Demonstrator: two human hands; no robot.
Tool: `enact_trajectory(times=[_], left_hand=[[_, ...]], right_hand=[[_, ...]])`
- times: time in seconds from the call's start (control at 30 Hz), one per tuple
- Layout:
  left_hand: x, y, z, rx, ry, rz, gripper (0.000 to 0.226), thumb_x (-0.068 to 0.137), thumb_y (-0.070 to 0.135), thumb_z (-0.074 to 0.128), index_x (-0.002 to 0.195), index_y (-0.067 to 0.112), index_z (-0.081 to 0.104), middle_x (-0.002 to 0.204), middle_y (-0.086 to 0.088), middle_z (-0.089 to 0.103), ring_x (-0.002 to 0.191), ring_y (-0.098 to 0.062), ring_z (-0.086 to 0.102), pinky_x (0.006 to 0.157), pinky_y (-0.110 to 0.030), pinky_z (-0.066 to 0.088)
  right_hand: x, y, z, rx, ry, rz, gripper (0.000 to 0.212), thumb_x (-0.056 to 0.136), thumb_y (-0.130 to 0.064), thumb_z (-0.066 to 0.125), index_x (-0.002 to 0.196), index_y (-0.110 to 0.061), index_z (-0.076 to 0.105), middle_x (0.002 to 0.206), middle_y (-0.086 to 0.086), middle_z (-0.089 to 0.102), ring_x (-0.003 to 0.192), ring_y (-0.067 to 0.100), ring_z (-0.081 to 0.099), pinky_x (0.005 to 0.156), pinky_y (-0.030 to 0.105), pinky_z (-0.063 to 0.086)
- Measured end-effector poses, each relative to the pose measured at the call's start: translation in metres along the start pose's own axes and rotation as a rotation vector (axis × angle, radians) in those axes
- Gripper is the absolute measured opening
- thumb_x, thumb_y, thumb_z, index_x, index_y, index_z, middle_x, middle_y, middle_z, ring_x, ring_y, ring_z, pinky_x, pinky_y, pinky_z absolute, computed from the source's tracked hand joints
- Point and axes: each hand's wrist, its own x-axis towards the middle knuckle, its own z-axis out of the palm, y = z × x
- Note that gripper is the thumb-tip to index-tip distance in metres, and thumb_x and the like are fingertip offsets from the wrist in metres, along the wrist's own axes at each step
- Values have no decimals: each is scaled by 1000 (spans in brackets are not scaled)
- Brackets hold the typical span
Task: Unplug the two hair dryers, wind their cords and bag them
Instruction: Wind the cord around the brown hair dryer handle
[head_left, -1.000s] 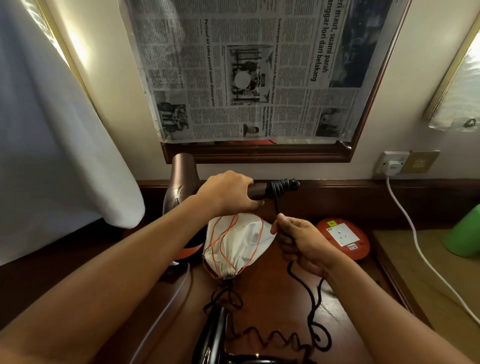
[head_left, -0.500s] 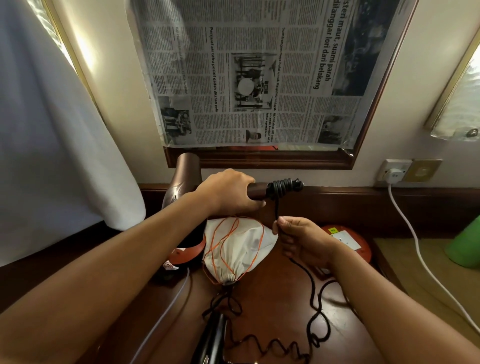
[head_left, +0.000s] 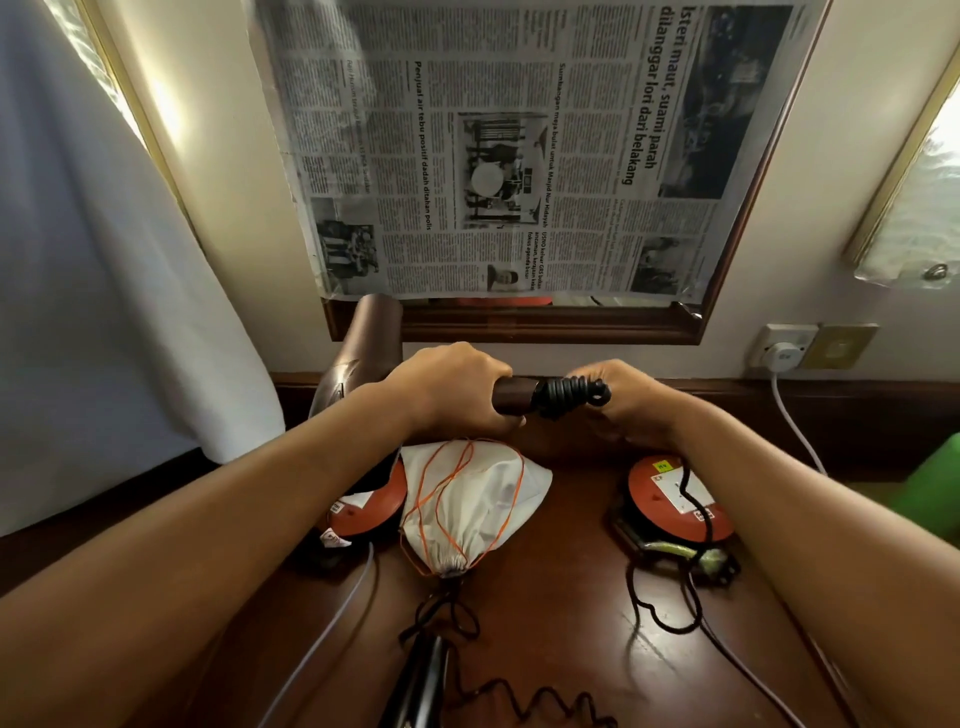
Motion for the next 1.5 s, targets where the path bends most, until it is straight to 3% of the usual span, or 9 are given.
enact_trajectory(times=[0.1,0.23,0.3,0.4,0.87,1.0,1.23,1.37,1.5], left_hand=[[2,4,-2,81,-23,25,33,81,57,60,95,28,61,86,6,62,80,-16,57,71,-31,47],[6,7,0,129,-48,48,32,81,57,60,98,29,60,82,9,58,80,-15,59,71,-32,49],[9,8,2,135,-48,33,35,81,60,59,97,30,61,80,9,57,78,-15,59,70,-32,51],[12,6,7,119,-40,-1,37,79,63,59,95,30,62,73,10,54,73,-16,58,66,-30,50],[21,-1,22,102,12,-105,32,80,57,58,86,26,60,80,7,59,74,-17,57,60,-31,41],[23,-5,20,71,14,-149,27,81,56,58,81,29,55,72,10,51,75,-18,57,63,-31,42],[21,-6,17,49,55,-126,25,82,53,60,87,29,54,82,7,53,78,-19,56,66,-32,43],[20,-5,17,-7,82,-123,25,82,53,60,83,30,51,82,6,55,78,-19,57,67,-33,44],[17,-4,16,-2,94,-111,25,82,55,59,82,31,51,82,6,57,79,-20,57,68,-32,43]], right_hand=[[6,-16,-9,-168,18,-78,17,90,-8,61,81,-18,72,69,19,57,50,22,44,40,24,37],[12,-31,-16,-279,69,-165,12,83,-23,72,72,-28,73,86,20,70,70,21,58,70,41,50],[11,-39,-19,-321,96,-215,12,82,-20,73,72,-27,72,82,13,72,71,10,61,74,29,49],[6,-51,-16,-409,126,-285,9,81,-17,73,75,-22,73,78,0,72,69,1,61,72,17,47],[-34,-44,26,-540,308,-314,18,93,-15,51,92,-9,69,81,6,67,78,22,60,68,31,46],[-46,-40,40,-389,312,-268,18,91,-8,49,101,-13,63,79,1,62,66,11,53,56,17,39],[-50,-22,60,112,350,-136,12,96,-6,49,100,-11,59,75,6,66,54,12,60,53,23,50],[-55,-14,70,328,234,-26,28,101,-21,43,85,-4,57,56,4,49,37,13,39,36,24,33],[-57,5,78,607,111,22,38,100,-36,40,79,-8,55,51,0,31,40,12,24,37,19,21]])
